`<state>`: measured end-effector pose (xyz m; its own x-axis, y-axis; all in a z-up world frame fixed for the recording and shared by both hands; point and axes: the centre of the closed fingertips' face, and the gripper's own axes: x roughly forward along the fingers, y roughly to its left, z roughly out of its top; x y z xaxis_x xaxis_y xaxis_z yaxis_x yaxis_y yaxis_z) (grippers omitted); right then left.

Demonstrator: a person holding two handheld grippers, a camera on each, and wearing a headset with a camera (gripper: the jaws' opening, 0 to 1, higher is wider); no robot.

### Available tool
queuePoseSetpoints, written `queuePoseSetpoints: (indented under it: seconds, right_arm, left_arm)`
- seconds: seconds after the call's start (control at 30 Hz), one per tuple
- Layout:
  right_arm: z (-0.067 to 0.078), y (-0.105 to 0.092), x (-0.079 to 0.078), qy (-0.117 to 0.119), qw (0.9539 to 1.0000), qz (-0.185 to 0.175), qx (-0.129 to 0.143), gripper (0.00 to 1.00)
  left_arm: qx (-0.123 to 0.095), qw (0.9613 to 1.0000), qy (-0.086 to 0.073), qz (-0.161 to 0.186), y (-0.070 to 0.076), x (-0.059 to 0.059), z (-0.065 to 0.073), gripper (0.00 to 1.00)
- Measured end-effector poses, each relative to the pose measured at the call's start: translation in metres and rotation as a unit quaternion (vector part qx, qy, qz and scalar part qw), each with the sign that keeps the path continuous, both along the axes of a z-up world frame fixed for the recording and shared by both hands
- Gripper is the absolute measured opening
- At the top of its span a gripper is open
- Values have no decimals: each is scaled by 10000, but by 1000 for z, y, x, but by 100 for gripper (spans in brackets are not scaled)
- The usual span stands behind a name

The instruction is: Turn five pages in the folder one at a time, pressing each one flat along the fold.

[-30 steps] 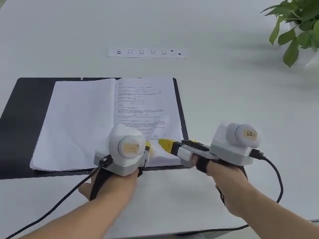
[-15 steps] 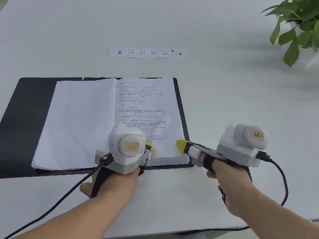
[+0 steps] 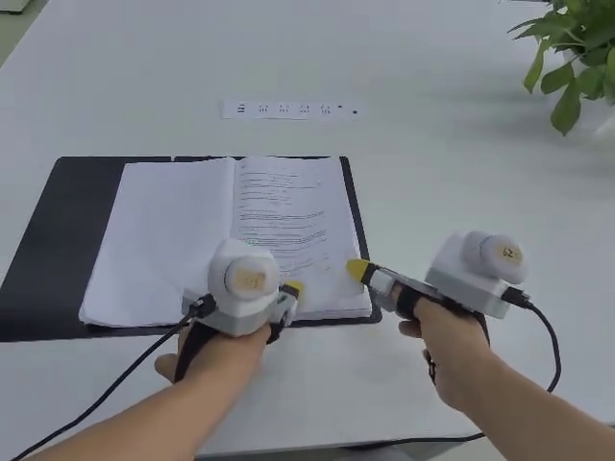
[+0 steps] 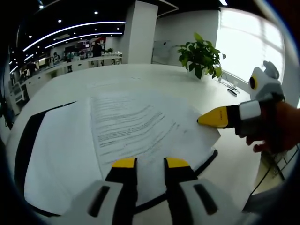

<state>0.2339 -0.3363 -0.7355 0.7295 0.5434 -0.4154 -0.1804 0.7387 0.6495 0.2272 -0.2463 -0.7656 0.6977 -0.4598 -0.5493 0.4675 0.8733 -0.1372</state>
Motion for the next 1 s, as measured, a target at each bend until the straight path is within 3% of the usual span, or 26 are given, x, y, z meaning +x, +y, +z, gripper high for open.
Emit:
queuePoseSetpoints:
  seconds: [0.4,0.8,1.0]
  right_arm:
    - [40,22,-3,-214,9988,-122,420,0]
    - [93,74,-6,-491,9965,-75,668,0]
    - [107,112,-3,-563,9960,103,692,0]
  left_arm:
    - [89,9993,-337,-157,44,-14,40,27]
    - [29,9974,-708,-98,99,-28,89,30]
    - [11,9965,-835,5,128,-33,105,31]
